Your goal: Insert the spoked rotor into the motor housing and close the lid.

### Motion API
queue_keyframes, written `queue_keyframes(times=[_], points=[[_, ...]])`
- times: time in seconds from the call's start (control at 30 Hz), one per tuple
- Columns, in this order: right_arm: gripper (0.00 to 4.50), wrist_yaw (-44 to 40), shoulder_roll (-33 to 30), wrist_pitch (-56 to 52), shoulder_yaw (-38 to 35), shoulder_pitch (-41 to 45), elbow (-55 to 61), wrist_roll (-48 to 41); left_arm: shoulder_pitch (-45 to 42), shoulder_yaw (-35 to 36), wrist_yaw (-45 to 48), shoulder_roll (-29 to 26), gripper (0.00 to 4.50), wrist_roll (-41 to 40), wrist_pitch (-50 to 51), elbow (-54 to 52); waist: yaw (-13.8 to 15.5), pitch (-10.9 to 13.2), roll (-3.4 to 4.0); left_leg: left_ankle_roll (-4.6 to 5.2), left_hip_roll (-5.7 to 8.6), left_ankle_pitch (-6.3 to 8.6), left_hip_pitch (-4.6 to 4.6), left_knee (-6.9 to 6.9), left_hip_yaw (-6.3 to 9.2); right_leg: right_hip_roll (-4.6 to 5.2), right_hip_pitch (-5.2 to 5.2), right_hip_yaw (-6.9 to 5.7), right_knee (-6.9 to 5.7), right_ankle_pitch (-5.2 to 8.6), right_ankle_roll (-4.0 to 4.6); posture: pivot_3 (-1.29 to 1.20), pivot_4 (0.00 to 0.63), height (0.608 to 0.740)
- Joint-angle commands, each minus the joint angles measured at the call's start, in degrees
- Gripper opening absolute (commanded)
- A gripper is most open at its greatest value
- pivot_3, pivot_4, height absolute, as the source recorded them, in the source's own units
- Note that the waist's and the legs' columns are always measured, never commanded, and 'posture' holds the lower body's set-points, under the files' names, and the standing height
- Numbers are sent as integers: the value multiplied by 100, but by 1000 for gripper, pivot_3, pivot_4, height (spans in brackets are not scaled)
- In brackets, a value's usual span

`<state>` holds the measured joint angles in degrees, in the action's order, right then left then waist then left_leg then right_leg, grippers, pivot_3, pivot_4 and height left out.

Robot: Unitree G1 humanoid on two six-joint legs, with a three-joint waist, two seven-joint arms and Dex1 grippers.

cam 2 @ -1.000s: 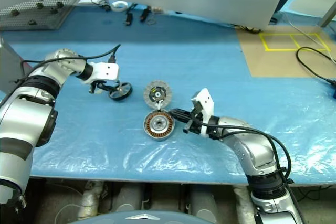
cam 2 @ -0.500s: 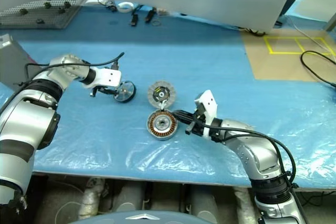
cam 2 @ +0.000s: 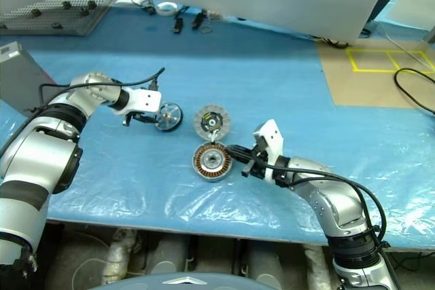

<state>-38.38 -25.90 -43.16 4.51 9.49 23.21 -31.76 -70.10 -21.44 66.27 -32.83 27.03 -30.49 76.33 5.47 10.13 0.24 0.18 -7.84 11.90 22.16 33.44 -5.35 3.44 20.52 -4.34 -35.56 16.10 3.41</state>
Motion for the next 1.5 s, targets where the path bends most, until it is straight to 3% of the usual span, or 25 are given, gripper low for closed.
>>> queue_keyframes(times=[0.03, 0.17, 0.5, 0.87, 1.17, 1.33, 1.5], points=[[0, -9, -34, 49, -140, 30, 130, -105, -205, 155, 43, -34, 2139, -134, 64, -14, 1, 0, 0, 0, 0, 0, 0, -1, 0, 0, 0, 0, 1, 0, 0, 0, 150, 740], [0, -7, -37, 39, -132, 17, 144, -105, -235, 237, 60, -9, 3417, -211, 87, -28, 2, 0, 0, -1, 1, 0, 1, -5, 0, 0, 0, -2, 4, 0, -1, 0, 150, 740], [0, -49, -52, 44, -73, -13, 114, -87, -211, 217, 168, 48, 3417, -203, 63, -48, 6, 1, -2, -2, 2, 0, 1, -7, 0, 0, 0, -3, 7, 0, -6, 0, 150, 740], [0, -35, -115, 35, -97, -168, 218, -101, -141, -24, -554, 215, 3417, 174, 278, 29, 9, 2, -3, -2, 2, 1, 3, -8, 1, 0, 0, -6, 9, -1, -9, 0, 150, 740], [0, 16, -196, 2, -124, -248, 311, -106, -95, -76, -462, 280, 3417, 208, 417, 62, 6, 3, -5, -2, 2, 1, 3, -8, 2, 0, 0, -6, 9, -1, -10, 0, 150, 740], [0, 25, -219, -18, -118, -236, 329, -121, -47, -156, -538, 302, 1950, 287, 401, 56, 10, 3, -5, -2, 3, 1, 3, -8, 2, 0, 0, -6, 9, -1, -10, 0, 150, 740], [0, 40, -228, -51, -132, -201, 326, -135, 8, -166, -560, 311, 1950, 292, 396, 59, 9, 3, -5, -4, 3, -1, -14, -8, 4, 0, -14, -7, 8, -2, -11, 0, 150, 740]])
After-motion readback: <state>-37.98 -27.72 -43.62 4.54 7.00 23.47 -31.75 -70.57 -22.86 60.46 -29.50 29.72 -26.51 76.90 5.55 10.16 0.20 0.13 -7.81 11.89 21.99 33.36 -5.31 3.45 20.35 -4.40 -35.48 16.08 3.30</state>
